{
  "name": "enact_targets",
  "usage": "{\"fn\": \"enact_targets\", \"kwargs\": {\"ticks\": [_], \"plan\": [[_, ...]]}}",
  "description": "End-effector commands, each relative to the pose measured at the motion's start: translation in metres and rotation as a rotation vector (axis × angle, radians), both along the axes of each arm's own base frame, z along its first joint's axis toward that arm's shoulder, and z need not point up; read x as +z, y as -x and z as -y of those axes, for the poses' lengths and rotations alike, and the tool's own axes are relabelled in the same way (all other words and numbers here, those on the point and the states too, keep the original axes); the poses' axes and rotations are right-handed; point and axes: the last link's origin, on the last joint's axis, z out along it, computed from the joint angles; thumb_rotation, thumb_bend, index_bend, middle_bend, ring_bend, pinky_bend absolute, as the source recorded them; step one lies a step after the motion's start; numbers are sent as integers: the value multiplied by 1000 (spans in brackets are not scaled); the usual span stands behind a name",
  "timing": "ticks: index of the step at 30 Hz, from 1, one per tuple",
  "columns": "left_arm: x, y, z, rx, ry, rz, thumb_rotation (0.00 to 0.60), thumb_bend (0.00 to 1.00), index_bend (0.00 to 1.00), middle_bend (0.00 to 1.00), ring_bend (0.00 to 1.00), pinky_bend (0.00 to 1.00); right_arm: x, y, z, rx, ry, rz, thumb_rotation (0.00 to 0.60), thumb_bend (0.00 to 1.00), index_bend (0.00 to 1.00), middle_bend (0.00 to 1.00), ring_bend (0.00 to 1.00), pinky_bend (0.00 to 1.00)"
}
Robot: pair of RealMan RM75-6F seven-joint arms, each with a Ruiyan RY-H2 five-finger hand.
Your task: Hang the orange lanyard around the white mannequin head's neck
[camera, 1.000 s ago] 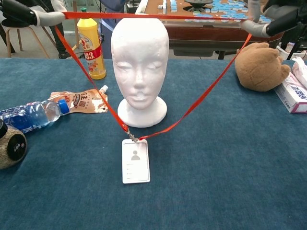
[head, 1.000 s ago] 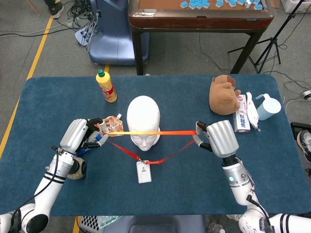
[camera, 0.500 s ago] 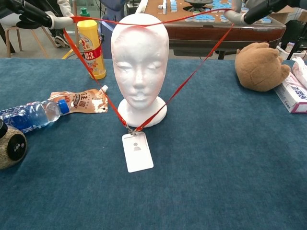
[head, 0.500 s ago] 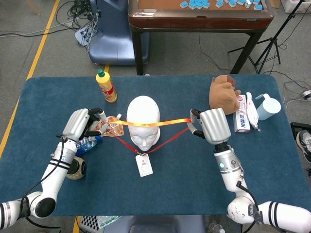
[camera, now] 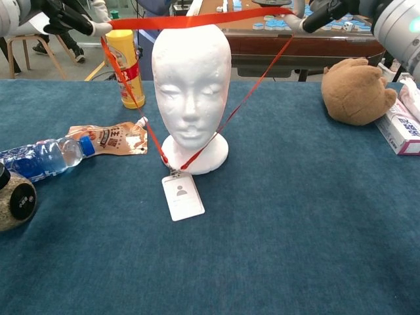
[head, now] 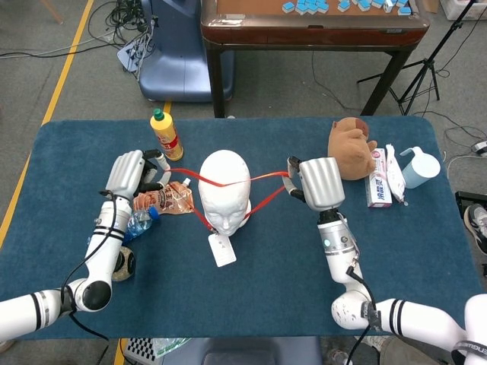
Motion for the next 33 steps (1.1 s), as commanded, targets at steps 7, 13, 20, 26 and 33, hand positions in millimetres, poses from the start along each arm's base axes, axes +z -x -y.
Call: {"fn": "enact_targets", "kwargs": {"ticks": [7,13,20,26,33], "plan": [[-9,-9,-21,49,-16,-1,600,348,567,991,950,898,-9,-8,16,-40,46,29,600,392,659,1000,1000,1000],[-11,-11,-34,93,-37,10,600,347,537,991,950,898,-14,-12,22,-61,72,37,600,392,657,1000,1000,1000],[-12,-6,-45,140,-42,-12,600,345,520,991,950,898,-20,-13,31,-94,77,36,600,391,637,1000,1000,1000],[-17,-4,-50,150,-31,-25,600,344,513,988,947,897,-24,-12,38,-124,67,35,600,391,581,1000,1000,1000],[-26,-5,-50,143,15,-57,600,339,394,754,680,827,-33,-13,40,-179,-26,17,600,374,228,993,1000,1000]]}}
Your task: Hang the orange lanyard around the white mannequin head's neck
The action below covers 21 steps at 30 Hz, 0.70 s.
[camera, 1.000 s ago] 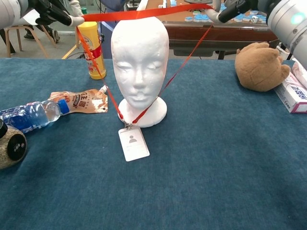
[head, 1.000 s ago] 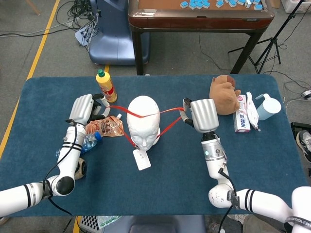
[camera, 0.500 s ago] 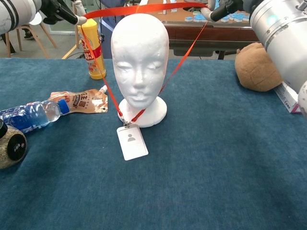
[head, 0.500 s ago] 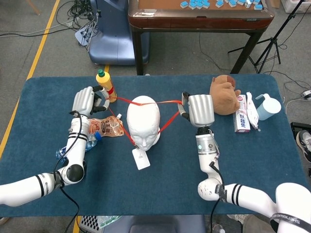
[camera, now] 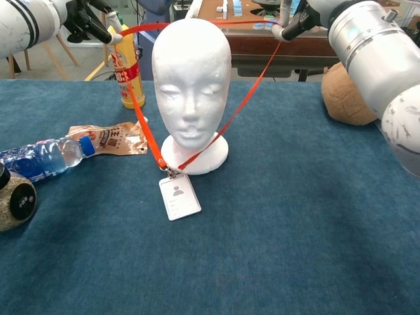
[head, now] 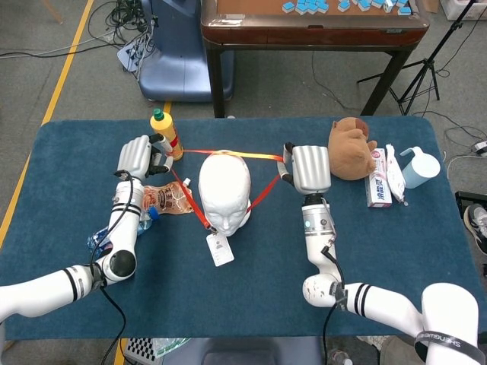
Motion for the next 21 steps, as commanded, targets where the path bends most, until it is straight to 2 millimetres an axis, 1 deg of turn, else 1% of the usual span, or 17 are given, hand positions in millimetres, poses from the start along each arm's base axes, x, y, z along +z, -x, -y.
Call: {"fn": "enact_targets", "kwargs": {"ticks": [1,2,3,4,5,7,8,9,12,13,15,17,21], "plan": [[-5,0,1,1,35,-20,600,323,348,653,582,799,-2,-2,1,-31,-53,-13,600,348,138,990,1000,1000],[-7,1,1,1,56,-29,597,301,295,536,473,748,-2,-2,1,-43,-66,-22,600,315,75,987,1000,1000],[-8,1,2,2,71,-36,569,271,225,406,350,661,-2,-3,0,-51,-76,-23,600,264,25,984,1000,1000],[-9,1,2,2,85,-44,539,258,185,340,285,603,-2,-3,0,-61,-89,-25,600,217,3,981,1000,1000],[-9,1,2,2,92,-49,479,242,128,255,201,517,-2,-3,0,-69,-96,-31,600,188,0,979,1000,1000],[-9,2,2,0,106,-55,384,219,49,140,80,375,0,-3,0,-78,-106,-39,600,116,0,972,1000,1000],[-9,2,2,-1,111,-59,352,208,20,94,36,310,0,-3,0,-83,-111,-39,600,94,0,971,1000,1000],[-9,2,2,-2,114,-60,310,195,3,51,7,239,1,-3,0,-85,-115,-36,600,72,0,968,1000,1000],[-8,2,2,-7,114,-62,222,164,0,1,0,110,4,-3,0,-85,-115,-27,600,23,0,962,1000,1000],[-8,2,2,-10,113,-63,207,159,0,0,0,91,5,-3,1,-86,-118,-23,600,15,0,962,1000,1000],[-6,3,1,-11,109,-59,152,142,0,0,0,58,7,-4,0,-81,-120,-15,600,5,0,962,1000,1000],[-3,5,2,-17,102,-52,121,134,0,0,0,45,9,-4,-2,-67,-125,-5,600,0,0,961,1000,1000],[4,14,10,-36,111,-45,113,134,0,0,0,42,18,1,-15,-17,-131,28,600,0,0,931,1000,1000]]}}
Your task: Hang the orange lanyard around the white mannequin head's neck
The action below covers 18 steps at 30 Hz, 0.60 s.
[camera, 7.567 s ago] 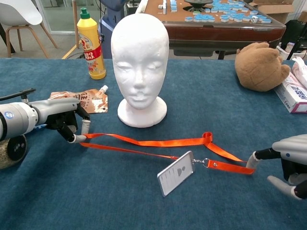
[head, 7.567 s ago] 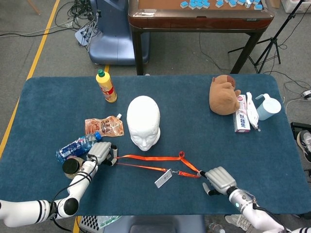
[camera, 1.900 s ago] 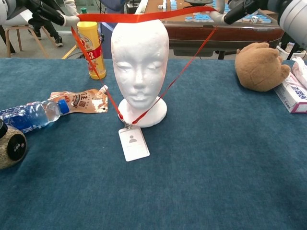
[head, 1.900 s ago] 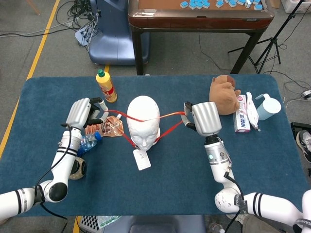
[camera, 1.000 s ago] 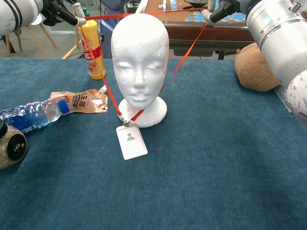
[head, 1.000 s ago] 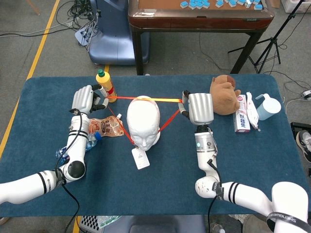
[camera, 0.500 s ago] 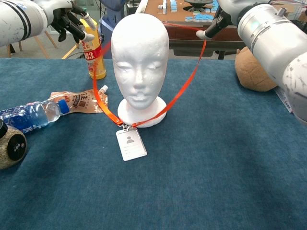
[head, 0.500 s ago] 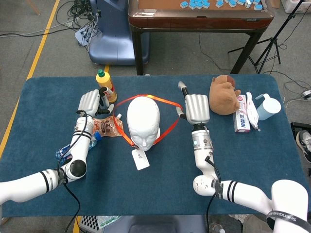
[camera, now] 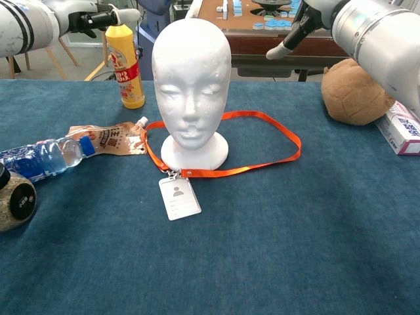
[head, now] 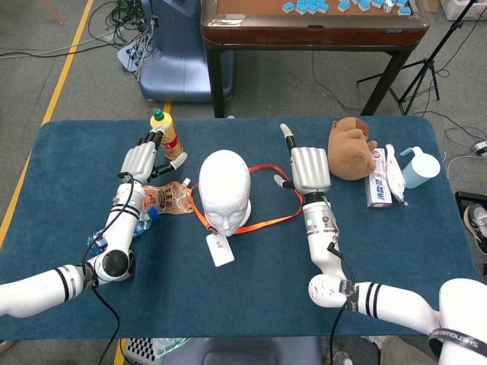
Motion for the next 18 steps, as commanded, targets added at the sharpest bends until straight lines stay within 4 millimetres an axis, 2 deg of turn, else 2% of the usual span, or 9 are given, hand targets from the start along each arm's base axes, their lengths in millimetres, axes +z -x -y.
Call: {"fn": "enact_targets", "kwargs": {"ticks": [1,3,5,7,11,15,18], "plan": [[7,11,10,-14,13,13,113,134,0,0,0,42,9,8,-14,48,-1,27,600,0,0,919,1000,1000],[11,17,17,-18,23,24,122,134,0,0,0,43,13,12,-24,73,-5,35,600,0,0,893,1000,1000],[14,24,25,-22,38,31,163,134,0,0,0,45,18,18,-34,100,-4,36,600,14,0,872,1000,1000],[17,32,36,-27,53,34,202,134,0,0,0,45,24,25,-46,126,-6,31,600,39,0,860,995,1000],[25,48,58,-44,68,15,244,133,0,0,0,45,36,42,-70,157,-19,7,600,107,0,845,950,1000],[32,61,78,-56,76,5,304,134,0,0,0,45,50,58,-93,171,-26,2,600,156,36,839,931,1000],[37,72,92,-63,70,-8,322,134,0,0,0,45,61,71,-108,167,-38,-5,600,191,69,839,931,1000]]}}
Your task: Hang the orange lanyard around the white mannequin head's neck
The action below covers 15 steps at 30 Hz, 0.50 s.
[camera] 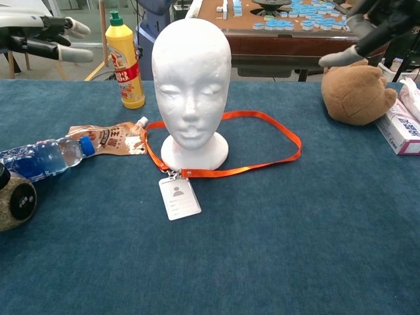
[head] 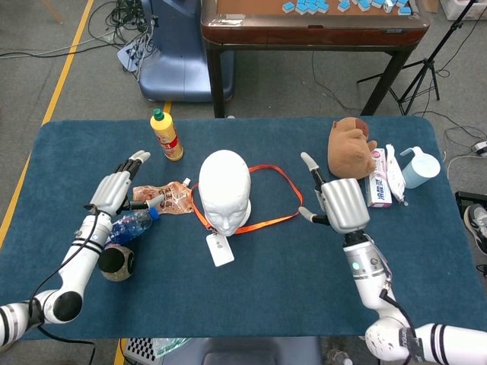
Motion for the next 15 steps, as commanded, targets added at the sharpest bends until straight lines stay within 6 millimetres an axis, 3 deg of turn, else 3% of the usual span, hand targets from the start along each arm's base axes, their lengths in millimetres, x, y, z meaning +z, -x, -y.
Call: {"fn": "enact_targets", "kwargs": {"ticks": [1,11,13,15], "plan": [[8,17,20,1,-8,-12,324,134,0,0,0,45,12,15,-21,-9,-21,1,600,196,72,839,931,1000],[31,68,67,39,-99,-36,364,134,0,0,0,45,38,54,-67,-33,-128,-78,600,279,150,840,947,1000],[35,82,76,61,-111,-46,405,134,0,0,0,45,40,61,-73,-38,-144,-77,600,290,156,843,961,1000],[37,92,84,80,-117,-49,494,135,0,0,0,49,40,65,-77,-36,-156,-81,600,306,172,849,975,1000]]}}
